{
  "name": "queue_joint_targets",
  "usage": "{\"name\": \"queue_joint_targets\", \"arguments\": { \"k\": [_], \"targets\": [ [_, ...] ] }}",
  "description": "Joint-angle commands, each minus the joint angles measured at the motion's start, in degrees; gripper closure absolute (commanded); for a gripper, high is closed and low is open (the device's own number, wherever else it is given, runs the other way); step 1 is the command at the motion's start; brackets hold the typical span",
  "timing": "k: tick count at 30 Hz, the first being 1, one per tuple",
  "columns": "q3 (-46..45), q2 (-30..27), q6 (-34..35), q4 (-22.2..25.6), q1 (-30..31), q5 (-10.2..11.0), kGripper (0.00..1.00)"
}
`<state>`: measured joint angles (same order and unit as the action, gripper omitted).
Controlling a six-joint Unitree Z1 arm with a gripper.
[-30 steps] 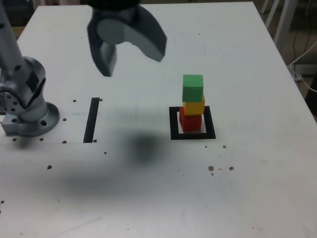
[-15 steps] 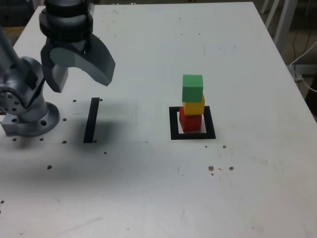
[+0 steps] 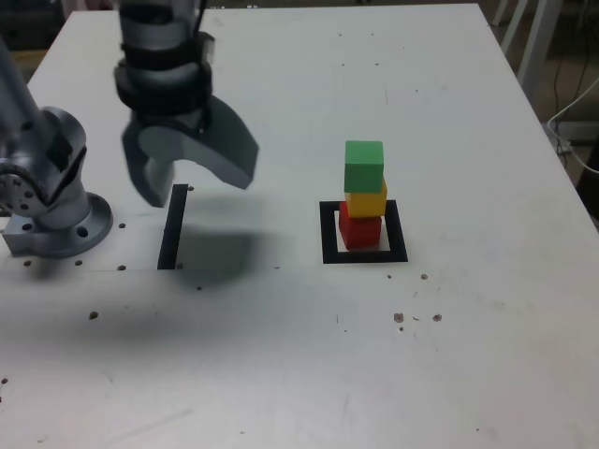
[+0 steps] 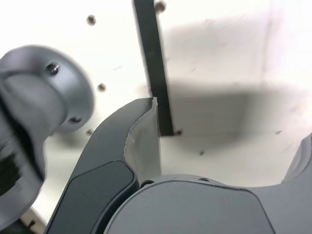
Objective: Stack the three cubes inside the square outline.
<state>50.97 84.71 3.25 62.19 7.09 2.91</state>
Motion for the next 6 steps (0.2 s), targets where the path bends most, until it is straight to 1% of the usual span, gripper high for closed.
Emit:
{"name": "queue_joint_targets", "arguments": {
  "k": [1,4,6],
  "targets": [
    [-0.23,0.53,0.09,-0.55,0.03,1.48,0.01],
    [-0.56,0.42,0.09,-1.25,0.03,3.69,0.01],
    [-1.34,0.17,0.09,-1.90,0.03,4.60,0.01]
  ]
}}
